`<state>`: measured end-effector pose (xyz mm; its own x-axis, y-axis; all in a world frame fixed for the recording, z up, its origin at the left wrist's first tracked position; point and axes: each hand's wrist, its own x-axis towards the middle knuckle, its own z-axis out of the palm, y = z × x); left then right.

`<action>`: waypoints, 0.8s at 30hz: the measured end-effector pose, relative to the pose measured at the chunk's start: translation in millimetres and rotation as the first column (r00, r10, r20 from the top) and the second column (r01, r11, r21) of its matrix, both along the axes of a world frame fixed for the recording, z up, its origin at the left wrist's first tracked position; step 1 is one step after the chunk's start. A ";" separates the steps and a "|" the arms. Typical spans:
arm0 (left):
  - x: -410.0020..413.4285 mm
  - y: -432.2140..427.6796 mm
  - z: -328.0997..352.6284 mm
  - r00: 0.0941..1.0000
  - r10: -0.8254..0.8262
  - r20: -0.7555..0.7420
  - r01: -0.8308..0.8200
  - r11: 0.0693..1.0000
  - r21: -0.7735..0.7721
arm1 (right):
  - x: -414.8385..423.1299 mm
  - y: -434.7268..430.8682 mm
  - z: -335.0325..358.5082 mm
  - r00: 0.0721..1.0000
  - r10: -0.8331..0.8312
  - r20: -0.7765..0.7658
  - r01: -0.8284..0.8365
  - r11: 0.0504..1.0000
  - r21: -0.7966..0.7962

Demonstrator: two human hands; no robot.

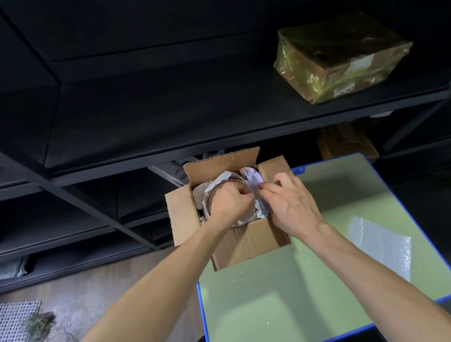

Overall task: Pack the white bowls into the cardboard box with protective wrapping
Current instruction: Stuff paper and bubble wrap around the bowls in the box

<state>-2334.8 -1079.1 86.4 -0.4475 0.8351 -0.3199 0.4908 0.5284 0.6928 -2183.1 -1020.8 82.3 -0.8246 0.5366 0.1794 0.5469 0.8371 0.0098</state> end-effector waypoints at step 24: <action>-3.3 14.8 6.0 0.648 -0.321 -0.691 0.460 0.888 0.018 | 15.8 -28.1 7.2 0.989 -0.026 0.147 0.032 0.999 -0.035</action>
